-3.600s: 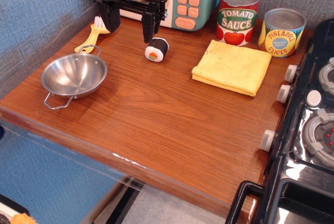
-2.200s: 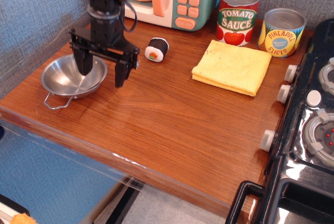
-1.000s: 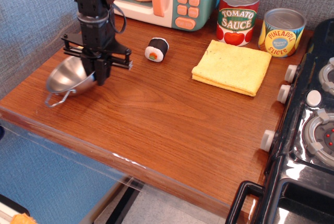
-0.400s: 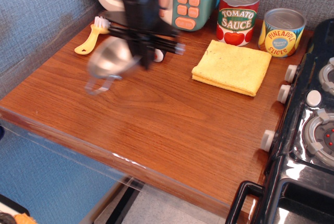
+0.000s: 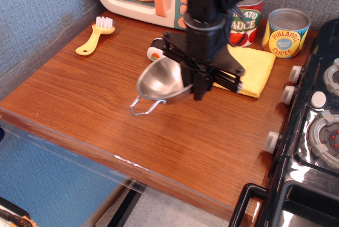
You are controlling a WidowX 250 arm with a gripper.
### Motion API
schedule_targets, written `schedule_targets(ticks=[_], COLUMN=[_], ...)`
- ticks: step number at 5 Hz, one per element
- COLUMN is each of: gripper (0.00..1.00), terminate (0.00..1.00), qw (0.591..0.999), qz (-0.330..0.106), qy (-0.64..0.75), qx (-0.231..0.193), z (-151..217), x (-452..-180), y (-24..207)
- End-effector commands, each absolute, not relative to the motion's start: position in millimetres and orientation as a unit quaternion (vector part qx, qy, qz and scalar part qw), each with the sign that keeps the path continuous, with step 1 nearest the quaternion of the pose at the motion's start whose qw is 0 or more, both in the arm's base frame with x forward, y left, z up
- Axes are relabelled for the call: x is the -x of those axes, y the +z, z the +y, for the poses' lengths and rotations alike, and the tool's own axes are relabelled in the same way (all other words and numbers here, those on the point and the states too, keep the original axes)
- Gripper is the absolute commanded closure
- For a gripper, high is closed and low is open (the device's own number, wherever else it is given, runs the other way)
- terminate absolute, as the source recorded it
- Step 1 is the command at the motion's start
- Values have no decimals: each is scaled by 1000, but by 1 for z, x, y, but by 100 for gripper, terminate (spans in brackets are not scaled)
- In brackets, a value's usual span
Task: Place the metal bowl in front of the yellow cloth.
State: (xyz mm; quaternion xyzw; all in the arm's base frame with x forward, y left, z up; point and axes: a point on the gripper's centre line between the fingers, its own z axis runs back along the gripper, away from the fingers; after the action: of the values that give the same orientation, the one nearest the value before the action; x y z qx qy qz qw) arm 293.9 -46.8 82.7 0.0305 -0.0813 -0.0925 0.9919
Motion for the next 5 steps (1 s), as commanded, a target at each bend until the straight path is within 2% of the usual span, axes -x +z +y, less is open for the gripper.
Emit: schedule_targets(ticks=[1,3,4,5], gripper=[100,100,0,0], terminate=[0,0,0,0], qw=[996,996,995,994], qz=[-56,-29,-23,-22], qy=[-66,-87,-95,-101], qx=[-18,18,26,24], z=[-55,-63,-66,-67], x=[-284,-286,-288,-290], y=[74,60,57,57])
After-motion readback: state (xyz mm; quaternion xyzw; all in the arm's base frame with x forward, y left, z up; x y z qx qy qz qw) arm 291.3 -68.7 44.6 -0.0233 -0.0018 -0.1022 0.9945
